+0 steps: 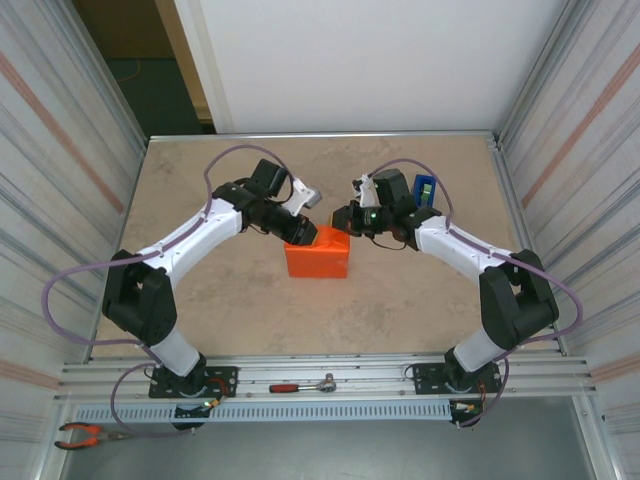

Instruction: Wrap the gift box in paper

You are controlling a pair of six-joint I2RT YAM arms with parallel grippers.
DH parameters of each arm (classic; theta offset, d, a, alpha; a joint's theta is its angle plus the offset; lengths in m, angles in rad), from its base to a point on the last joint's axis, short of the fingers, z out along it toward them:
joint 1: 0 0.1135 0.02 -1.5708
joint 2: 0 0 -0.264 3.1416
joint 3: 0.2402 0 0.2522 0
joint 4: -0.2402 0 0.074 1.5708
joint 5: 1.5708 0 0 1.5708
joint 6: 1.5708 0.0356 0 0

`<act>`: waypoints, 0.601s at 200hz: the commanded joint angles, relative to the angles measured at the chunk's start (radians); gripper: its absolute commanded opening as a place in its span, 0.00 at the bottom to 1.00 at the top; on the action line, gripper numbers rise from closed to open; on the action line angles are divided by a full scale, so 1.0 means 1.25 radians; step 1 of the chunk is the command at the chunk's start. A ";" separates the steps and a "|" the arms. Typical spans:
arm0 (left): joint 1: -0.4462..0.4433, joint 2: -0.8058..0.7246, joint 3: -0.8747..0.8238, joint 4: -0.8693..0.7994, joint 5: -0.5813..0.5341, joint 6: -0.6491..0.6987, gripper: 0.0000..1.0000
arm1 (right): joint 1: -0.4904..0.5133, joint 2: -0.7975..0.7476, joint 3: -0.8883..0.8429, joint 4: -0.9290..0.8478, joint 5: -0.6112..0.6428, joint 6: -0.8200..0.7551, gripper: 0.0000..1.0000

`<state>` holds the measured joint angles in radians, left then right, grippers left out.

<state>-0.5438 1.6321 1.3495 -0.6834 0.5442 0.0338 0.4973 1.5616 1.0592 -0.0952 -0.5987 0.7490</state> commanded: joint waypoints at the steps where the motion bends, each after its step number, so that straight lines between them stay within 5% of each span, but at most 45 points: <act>1: -0.009 -0.010 -0.011 -0.033 -0.016 0.023 0.19 | 0.001 -0.026 0.046 -0.118 0.018 -0.021 0.00; 120: -0.015 0.001 -0.013 -0.033 -0.018 0.017 0.17 | 0.091 -0.063 -0.007 -0.121 0.058 -0.012 0.00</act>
<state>-0.5457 1.6321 1.3495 -0.6834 0.5308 0.0349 0.6029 1.5242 1.0939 -0.2333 -0.5465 0.7471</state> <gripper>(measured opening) 0.170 0.041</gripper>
